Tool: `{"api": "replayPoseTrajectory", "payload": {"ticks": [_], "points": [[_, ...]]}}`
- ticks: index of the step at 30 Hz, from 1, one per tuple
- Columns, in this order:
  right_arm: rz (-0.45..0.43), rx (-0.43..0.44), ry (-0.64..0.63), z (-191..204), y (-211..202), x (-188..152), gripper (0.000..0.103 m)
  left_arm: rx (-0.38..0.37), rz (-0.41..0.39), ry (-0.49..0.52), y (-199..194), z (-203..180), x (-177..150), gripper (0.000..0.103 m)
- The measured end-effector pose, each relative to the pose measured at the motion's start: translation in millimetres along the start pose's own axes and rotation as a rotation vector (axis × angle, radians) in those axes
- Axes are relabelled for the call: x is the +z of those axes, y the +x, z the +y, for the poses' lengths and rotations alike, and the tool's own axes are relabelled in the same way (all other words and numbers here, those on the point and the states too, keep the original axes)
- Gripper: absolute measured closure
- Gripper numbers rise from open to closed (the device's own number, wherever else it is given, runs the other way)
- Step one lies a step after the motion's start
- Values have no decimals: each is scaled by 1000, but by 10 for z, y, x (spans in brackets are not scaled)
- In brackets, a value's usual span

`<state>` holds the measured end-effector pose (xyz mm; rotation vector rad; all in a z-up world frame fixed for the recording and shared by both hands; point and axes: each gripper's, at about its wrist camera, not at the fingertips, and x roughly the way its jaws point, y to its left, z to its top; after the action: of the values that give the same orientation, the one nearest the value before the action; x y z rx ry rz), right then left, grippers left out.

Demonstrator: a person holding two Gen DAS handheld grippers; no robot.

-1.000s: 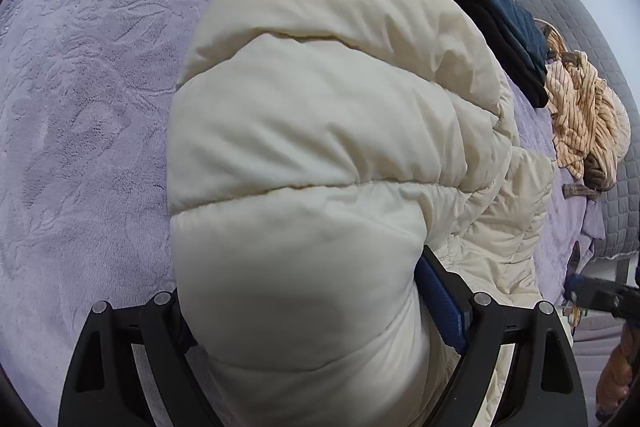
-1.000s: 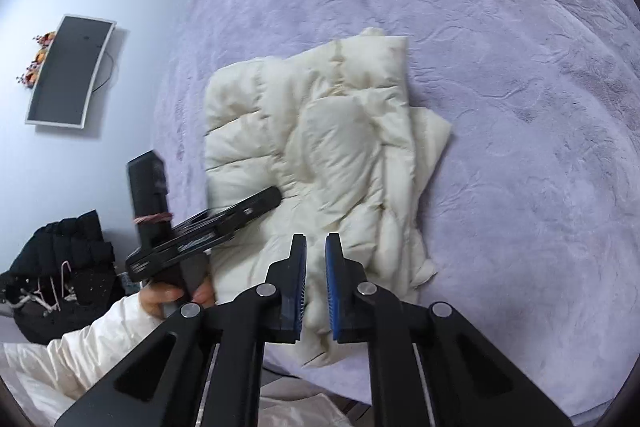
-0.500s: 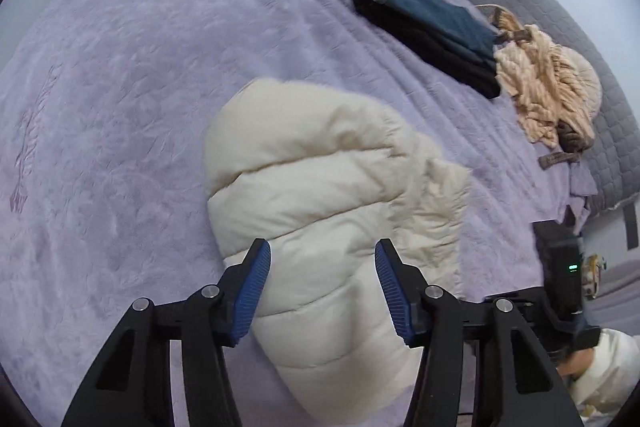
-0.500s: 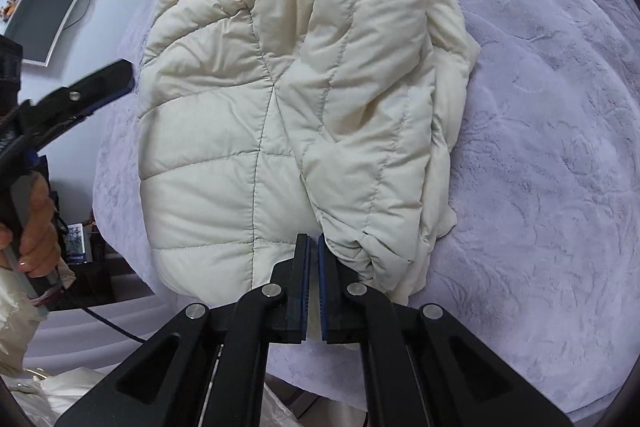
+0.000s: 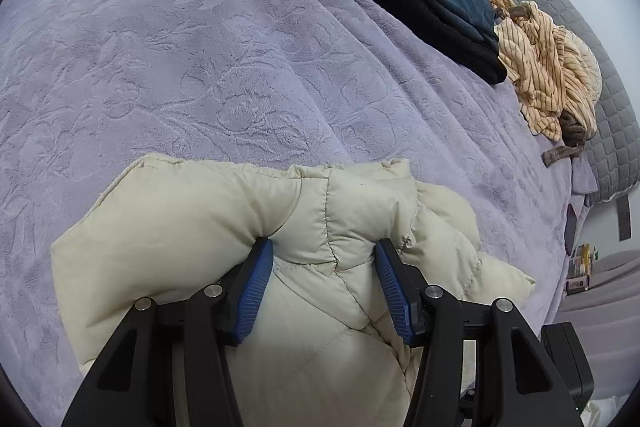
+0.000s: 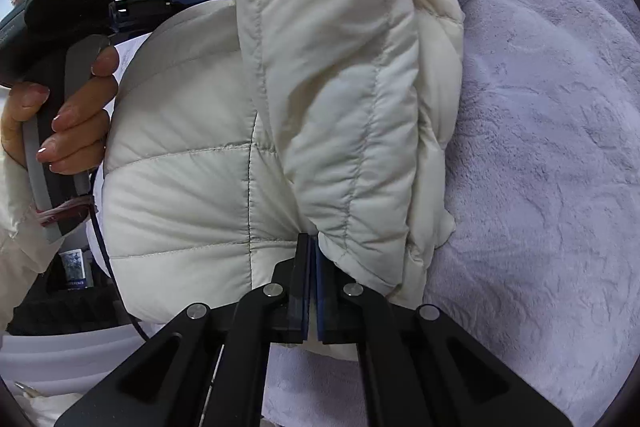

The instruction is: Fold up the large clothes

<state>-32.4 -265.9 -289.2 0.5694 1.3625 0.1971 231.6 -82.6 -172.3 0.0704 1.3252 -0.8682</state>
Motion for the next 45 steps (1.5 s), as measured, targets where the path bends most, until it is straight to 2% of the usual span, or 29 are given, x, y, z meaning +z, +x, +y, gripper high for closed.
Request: {"api": "replayPoseTrajectory", "payload": {"ticks": [7, 16, 17, 31, 38, 45], "points": [[17, 22, -11, -95, 153, 130, 103, -3, 2, -22, 221, 95, -1, 47], [23, 39, -9, -310, 95, 146, 103, -2, -11, -12, 286, 83, -14, 47], [23, 41, -8, -424, 51, 135, 103, 0, -12, -11, 289, 75, -14, 47], [25, 35, 33, -362, 20, 195, 103, 23, -10, 4, 220, 38, -12, 47], [35, 18, 65, -253, -171, 216, 103, 84, -27, -35, -199, -41, -49, 47], [29, 0, 100, -113, -396, 218, 100, 165, -68, -43, -919, -33, -493, 47]]}}
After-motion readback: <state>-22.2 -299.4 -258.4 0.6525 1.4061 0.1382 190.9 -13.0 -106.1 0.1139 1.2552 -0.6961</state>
